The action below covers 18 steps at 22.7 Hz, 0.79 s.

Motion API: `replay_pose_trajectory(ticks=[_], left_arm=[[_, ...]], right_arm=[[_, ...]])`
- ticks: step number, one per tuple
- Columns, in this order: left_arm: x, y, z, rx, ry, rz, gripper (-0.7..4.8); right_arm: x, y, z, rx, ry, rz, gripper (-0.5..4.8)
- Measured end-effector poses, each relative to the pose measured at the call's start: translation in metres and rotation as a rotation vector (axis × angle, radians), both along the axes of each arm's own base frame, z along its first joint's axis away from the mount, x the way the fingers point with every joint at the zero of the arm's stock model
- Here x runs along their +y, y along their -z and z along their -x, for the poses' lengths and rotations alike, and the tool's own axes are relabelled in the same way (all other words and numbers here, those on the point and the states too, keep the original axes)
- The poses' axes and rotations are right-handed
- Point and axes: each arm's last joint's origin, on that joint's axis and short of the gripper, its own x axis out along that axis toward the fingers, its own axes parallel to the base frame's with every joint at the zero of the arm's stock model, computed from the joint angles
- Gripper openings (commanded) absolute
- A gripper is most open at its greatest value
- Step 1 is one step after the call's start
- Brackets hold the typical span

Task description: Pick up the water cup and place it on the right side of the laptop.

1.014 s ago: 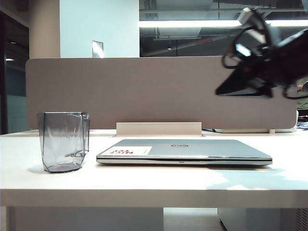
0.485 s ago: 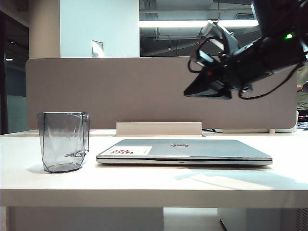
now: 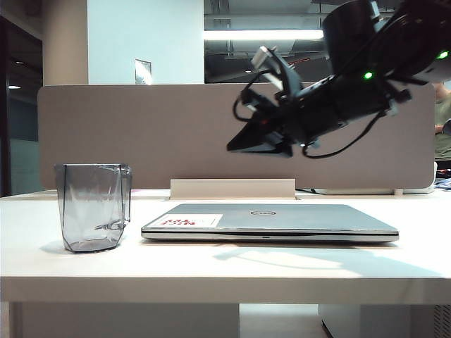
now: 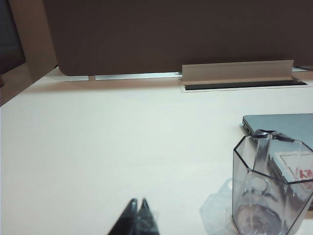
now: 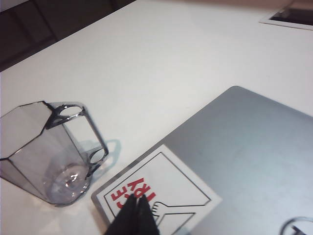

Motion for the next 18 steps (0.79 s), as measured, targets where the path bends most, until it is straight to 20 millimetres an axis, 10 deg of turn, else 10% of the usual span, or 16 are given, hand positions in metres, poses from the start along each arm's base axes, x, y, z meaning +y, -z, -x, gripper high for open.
replay_pose_trajectory(ticks=[18], left_arm=[[0.0,0.0,0.0,0.0,0.0,0.0,-0.04]], right_arm=[[0.077,0.034,-0.024,0.048,-0.213,0.002,0.58]])
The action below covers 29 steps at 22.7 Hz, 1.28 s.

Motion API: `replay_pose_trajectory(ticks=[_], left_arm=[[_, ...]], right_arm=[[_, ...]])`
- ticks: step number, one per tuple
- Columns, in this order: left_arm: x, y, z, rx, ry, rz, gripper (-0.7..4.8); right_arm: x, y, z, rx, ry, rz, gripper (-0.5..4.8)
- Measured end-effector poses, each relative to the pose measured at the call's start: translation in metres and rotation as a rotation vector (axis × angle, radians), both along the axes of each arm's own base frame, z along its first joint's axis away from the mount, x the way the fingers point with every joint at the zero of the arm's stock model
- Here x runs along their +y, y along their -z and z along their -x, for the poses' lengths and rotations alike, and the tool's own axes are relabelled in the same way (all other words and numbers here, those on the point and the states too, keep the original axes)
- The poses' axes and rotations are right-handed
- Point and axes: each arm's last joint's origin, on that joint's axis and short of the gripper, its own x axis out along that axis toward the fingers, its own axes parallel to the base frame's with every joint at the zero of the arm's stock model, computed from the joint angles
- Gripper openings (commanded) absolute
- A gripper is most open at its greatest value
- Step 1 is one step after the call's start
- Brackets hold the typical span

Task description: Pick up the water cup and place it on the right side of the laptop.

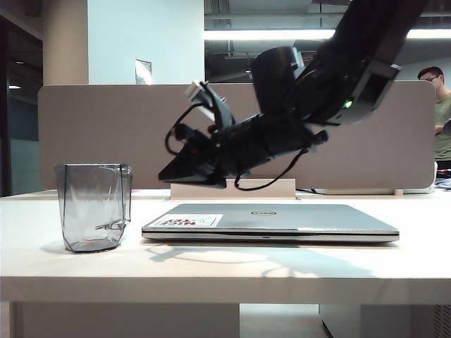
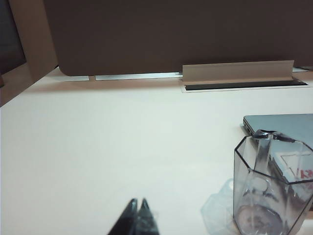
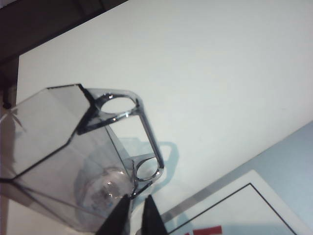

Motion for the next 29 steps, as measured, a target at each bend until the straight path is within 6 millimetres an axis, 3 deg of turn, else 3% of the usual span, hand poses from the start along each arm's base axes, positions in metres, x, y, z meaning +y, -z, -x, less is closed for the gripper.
replay_pose_trajectory(ticks=[5,21,29], left_arm=[[0.0,0.0,0.0,0.0,0.0,0.0,-0.04],[0.0,0.0,0.0,0.0,0.0,0.0,-0.04],[0.0,0.0,0.0,0.0,0.0,0.0,-0.04]], right_arm=[[0.014,0.004,-0.003,-0.004,-0.02,-0.001,1.9],[0.046,0.022,-0.019,-0.012,-0.008,0.012,1.88],[0.05,0.021,-0.025,-0.035,0.016,0.005,1.76]])
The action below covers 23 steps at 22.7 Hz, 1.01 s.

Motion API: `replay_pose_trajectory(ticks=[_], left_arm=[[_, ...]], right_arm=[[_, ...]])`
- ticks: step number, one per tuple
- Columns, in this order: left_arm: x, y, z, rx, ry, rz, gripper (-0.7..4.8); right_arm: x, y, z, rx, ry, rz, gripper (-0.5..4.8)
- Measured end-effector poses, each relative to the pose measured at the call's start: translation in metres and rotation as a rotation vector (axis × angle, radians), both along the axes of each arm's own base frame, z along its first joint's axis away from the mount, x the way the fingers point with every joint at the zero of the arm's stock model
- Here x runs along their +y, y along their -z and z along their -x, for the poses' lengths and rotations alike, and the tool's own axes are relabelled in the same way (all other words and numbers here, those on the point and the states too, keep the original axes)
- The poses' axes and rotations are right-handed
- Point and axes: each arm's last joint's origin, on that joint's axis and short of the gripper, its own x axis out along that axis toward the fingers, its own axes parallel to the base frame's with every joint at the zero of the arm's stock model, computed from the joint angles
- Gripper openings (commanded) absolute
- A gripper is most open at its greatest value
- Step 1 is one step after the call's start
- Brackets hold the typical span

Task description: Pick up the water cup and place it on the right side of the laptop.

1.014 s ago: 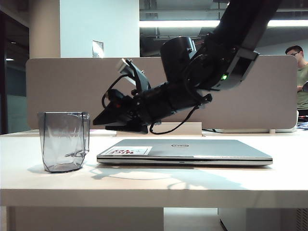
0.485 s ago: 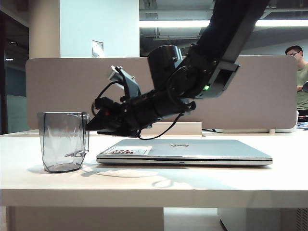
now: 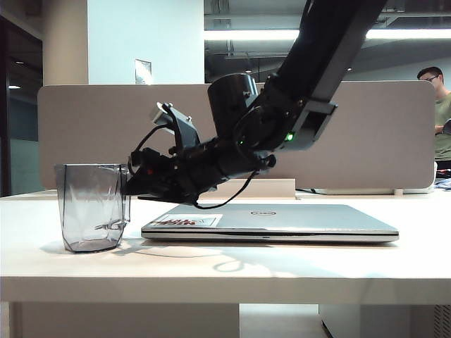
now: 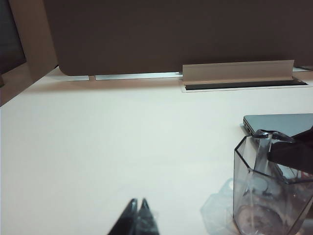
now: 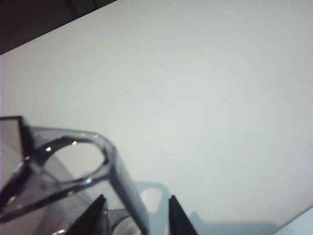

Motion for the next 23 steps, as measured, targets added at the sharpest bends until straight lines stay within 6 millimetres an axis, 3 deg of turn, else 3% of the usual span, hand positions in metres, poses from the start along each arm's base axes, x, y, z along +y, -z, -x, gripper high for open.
replay_pose_trajectory(ticks=[6,15,17,23], left_arm=[[0.0,0.0,0.0,0.0,0.0,0.0,-0.04],[0.0,0.0,0.0,0.0,0.0,0.0,-0.04],[0.0,0.0,0.0,0.0,0.0,0.0,-0.04],[0.0,0.0,0.0,0.0,0.0,0.0,-0.04]], right_arm=[[0.0036,0.0053,0.0015,0.002,-0.004,-0.001,1.44],[0.0085,0.0053,0.0008,-0.034,0.011,-0.019,1.43],[0.0099,0.0054,0.0017,-0.037,0.027,-0.014,1.04],[0.0099,0.005,0.0013,-0.044,0.041,-0.014,1.0]])
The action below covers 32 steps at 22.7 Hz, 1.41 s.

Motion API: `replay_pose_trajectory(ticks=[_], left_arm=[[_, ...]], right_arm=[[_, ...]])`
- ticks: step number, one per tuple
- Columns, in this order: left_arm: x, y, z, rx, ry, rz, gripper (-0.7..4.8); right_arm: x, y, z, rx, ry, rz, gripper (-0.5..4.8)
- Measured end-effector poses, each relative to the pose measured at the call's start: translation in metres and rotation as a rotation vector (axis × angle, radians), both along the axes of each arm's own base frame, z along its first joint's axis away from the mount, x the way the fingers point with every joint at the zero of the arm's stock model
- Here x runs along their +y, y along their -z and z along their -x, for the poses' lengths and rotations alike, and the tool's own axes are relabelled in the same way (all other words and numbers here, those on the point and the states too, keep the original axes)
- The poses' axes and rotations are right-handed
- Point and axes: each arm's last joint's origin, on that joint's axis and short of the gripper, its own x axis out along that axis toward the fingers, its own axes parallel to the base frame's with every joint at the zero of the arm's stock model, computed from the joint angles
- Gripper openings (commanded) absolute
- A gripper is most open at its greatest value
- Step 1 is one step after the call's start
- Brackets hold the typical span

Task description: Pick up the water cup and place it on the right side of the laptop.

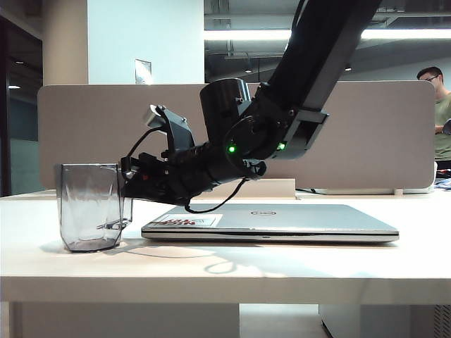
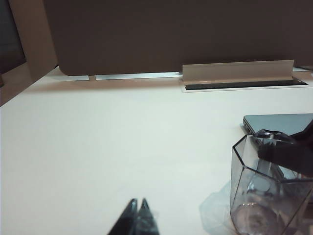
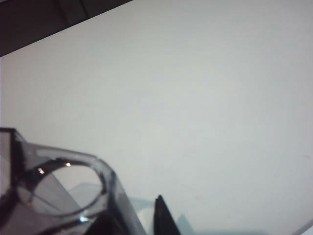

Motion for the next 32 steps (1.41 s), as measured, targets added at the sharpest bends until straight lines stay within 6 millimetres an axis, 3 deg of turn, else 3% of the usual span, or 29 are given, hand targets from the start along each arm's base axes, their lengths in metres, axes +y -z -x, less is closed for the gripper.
replay_pose_trajectory(ticks=[1,2,7,9,21,27,30,32], left_arm=[[0.0,0.0,0.0,0.0,0.0,0.0,-0.04],[0.0,0.0,0.0,0.0,0.0,0.0,-0.04],[0.0,0.0,0.0,0.0,0.0,0.0,-0.04],[0.0,0.0,0.0,-0.001,0.0,0.0,-0.04],[0.0,0.0,0.0,-0.001,0.0,0.0,-0.04],[0.0,0.0,0.0,-0.001,0.0,0.0,-0.04],[0.0,0.0,0.0,-0.001,0.0,0.0,-0.04],[0.0,0.0,0.0,-0.001,0.0,0.0,-0.04]], right_arm=[[0.0,0.0,0.0,-0.003,0.003,-0.002,0.54],[0.0,-0.001,0.0,-0.008,0.005,-0.005,0.39],[0.0,0.0,0.0,-0.009,0.006,0.0,0.37],[0.0,0.001,0.0,-0.008,0.008,0.0,-0.04],[-0.001,-0.002,0.0,-0.027,0.006,0.006,-0.04],[-0.01,-0.038,-0.001,-0.13,0.02,0.016,-0.04],[-0.029,-0.071,-0.008,-0.163,0.075,0.002,-0.04],[-0.04,-0.08,-0.01,-0.146,0.1,0.019,-0.04]])
